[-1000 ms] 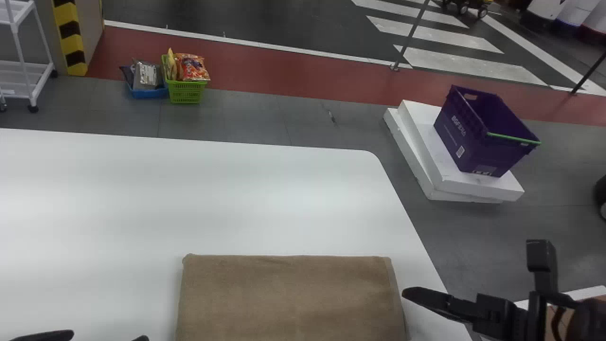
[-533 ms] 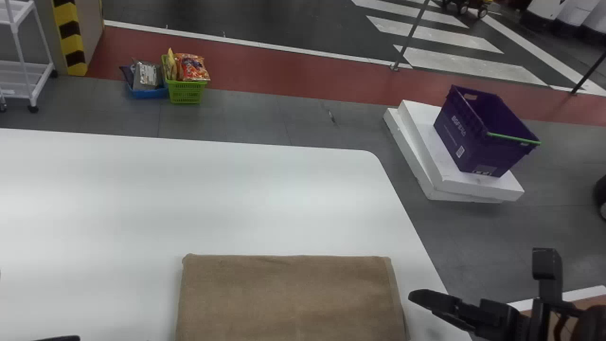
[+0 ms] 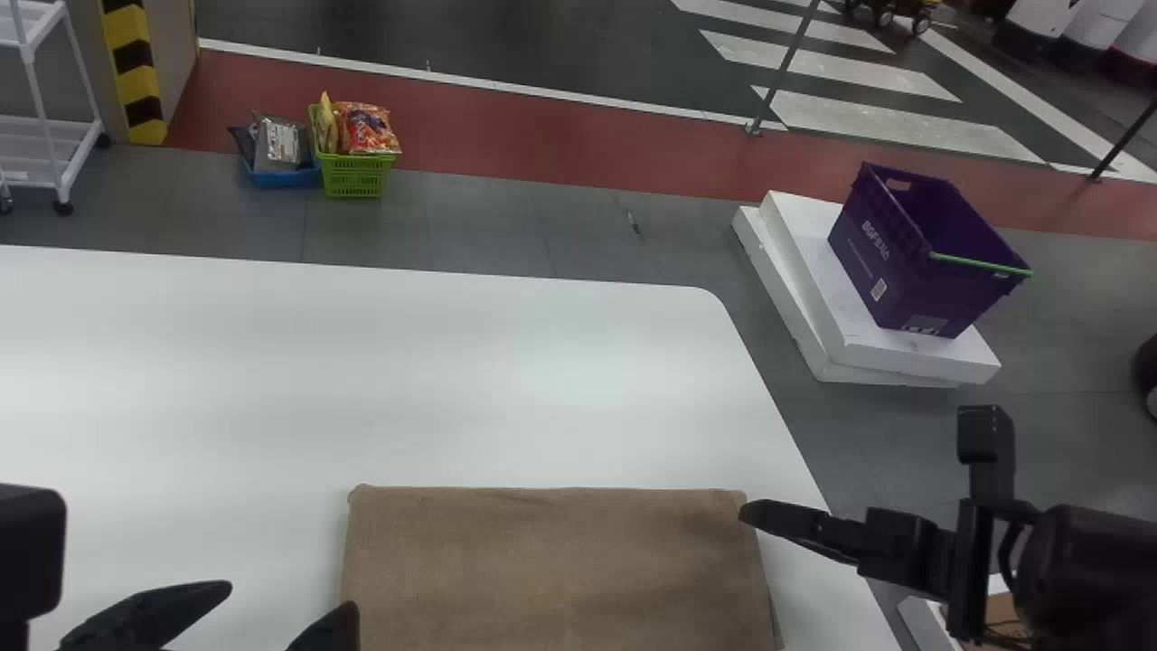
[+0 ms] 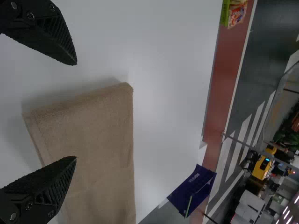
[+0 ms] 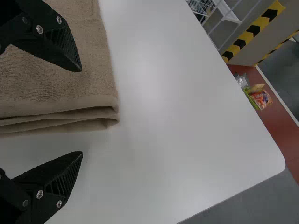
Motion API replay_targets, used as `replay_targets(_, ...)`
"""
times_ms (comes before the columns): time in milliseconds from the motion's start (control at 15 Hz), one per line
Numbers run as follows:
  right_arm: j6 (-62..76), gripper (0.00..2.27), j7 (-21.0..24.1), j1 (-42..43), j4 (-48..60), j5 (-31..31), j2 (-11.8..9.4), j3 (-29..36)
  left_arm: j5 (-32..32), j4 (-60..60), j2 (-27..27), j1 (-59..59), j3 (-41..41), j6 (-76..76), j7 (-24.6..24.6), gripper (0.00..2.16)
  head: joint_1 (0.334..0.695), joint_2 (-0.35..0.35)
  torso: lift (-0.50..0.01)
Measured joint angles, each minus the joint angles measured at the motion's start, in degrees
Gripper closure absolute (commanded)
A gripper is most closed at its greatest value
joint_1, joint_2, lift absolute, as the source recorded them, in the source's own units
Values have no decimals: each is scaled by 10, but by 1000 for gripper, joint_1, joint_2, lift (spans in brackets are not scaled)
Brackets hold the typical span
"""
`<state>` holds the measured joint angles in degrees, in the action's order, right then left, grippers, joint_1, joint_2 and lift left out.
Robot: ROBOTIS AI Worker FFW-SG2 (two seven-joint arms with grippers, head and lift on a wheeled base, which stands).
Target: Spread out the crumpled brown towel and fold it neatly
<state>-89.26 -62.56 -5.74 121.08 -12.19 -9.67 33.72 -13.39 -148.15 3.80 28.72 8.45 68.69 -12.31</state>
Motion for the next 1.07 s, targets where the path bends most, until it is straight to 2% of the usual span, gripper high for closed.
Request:
replay_targets(133,0,478,0,6,-5,-1,-3,-12,4,4,0,-3,5,-3,0,107,695,-350,-126)
replay_targets(267,0,478,-2,11,-14,-1,-6,-24,4,0,0,0,6,-4,0,107,695,-350,-126)
replay_targets(400,0,589,-3,17,-23,-1,-7,-41,4,-7,1,7,6,-5,1,107,695,-350,-126)
replay_targets(667,0,589,-3,20,-27,-3,-1,-87,6,-22,1,19,3,-5,2,107,695,-350,-126)
replay_targets(867,0,586,-1,17,-20,-6,16,-115,9,-27,2,24,0,-5,1,107,695,-350,-126)
replay_targets(933,0,569,0,16,-18,-12,22,-119,9,-29,3,26,-1,-5,-1,107,695,-350,-126)
replay_targets(1067,0,228,2,15,-4,-22,27,-114,8,-34,4,32,-2,-9,-4,107,695,-350,-126)
